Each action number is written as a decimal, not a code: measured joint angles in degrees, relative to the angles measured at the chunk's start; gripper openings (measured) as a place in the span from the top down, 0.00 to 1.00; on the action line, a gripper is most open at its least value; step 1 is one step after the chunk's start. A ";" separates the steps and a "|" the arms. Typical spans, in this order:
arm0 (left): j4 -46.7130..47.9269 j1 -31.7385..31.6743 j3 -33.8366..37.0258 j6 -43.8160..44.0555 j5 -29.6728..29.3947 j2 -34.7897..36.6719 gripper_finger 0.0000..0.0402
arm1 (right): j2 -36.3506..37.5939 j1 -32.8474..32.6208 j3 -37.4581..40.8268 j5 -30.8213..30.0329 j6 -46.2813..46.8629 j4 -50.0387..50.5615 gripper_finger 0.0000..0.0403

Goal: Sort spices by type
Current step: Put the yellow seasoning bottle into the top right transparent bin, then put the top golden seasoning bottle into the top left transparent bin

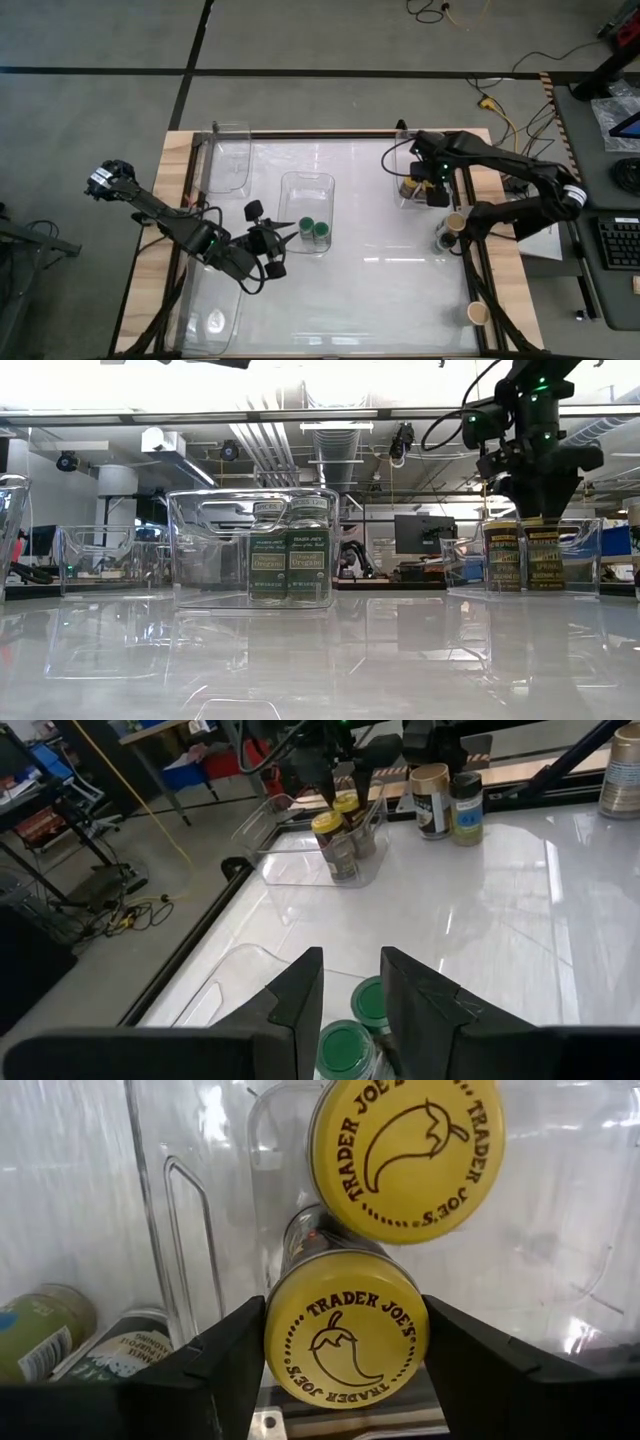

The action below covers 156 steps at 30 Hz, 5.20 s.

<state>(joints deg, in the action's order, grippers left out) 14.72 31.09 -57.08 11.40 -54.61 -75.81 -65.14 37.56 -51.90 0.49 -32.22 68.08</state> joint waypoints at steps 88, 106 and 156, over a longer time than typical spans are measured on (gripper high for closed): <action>-0.09 0.02 0.00 1.55 -0.04 -0.68 0.78 | -0.66 -0.02 0.86 -5.39 1.78 -3.61 0.20; -0.09 -0.09 0.00 1.09 -0.06 -0.68 0.78 | -0.01 -0.17 0.63 -4.46 4.14 -1.99 0.14; -3.02 -3.29 0.00 -1.05 -0.55 -0.77 0.78 | 10.08 -45.19 -10.35 1.86 47.99 21.77 0.18</action>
<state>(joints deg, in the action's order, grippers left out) 11.71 27.81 -57.08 10.35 -55.16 -76.58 -55.06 -7.63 -62.25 2.35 15.77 89.85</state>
